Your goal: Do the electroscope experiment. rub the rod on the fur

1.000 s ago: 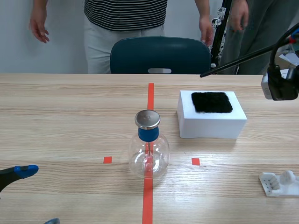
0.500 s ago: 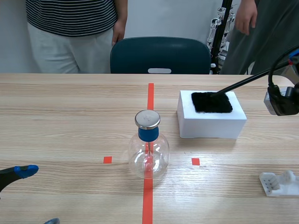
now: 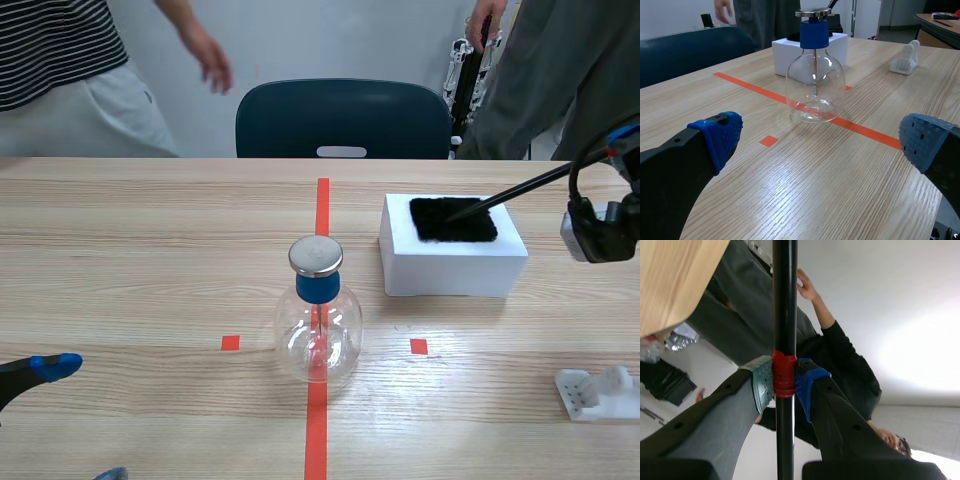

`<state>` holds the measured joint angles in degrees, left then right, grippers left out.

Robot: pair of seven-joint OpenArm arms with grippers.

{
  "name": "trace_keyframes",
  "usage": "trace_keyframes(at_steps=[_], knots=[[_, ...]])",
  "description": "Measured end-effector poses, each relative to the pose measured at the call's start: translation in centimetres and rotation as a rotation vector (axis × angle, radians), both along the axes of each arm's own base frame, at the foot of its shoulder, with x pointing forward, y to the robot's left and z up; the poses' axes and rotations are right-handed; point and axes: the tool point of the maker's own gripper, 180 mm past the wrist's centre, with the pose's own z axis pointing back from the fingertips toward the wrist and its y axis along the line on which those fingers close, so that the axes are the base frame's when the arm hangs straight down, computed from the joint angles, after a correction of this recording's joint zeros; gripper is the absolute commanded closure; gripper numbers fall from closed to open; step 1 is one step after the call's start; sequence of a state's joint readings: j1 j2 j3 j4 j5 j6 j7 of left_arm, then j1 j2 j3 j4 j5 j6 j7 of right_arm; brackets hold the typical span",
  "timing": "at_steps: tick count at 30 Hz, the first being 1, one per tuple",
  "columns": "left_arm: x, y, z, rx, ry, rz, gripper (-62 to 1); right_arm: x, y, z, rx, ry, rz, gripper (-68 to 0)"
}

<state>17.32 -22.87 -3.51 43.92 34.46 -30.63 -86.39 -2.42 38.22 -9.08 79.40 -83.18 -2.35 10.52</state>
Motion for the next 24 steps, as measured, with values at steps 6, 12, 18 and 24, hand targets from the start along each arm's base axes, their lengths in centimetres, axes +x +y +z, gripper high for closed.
trace_keyframes(at_steps=[6, 12, 18, 24], knots=[[0.0, 0.0, 0.0, 0.000, 0.000, 0.000, -62.3, 0.2, -0.2, 0.4, 0.001, -0.039, -0.030, -0.2], [0.0, 0.0, 0.0, 0.000, 0.000, 0.000, -62.3, 0.3, -1.1, 1.0, -0.029, -0.053, -0.048, -0.2], [0.0, 0.0, 0.0, 0.000, 0.000, 0.000, -62.3, 1.4, 1.4, 1.3, -0.074, -0.050, 0.050, -0.2], [0.0, 0.0, 0.0, 0.000, 0.000, 0.000, -62.3, 1.8, 1.5, 1.8, -0.113, -0.067, 0.051, -0.2]])
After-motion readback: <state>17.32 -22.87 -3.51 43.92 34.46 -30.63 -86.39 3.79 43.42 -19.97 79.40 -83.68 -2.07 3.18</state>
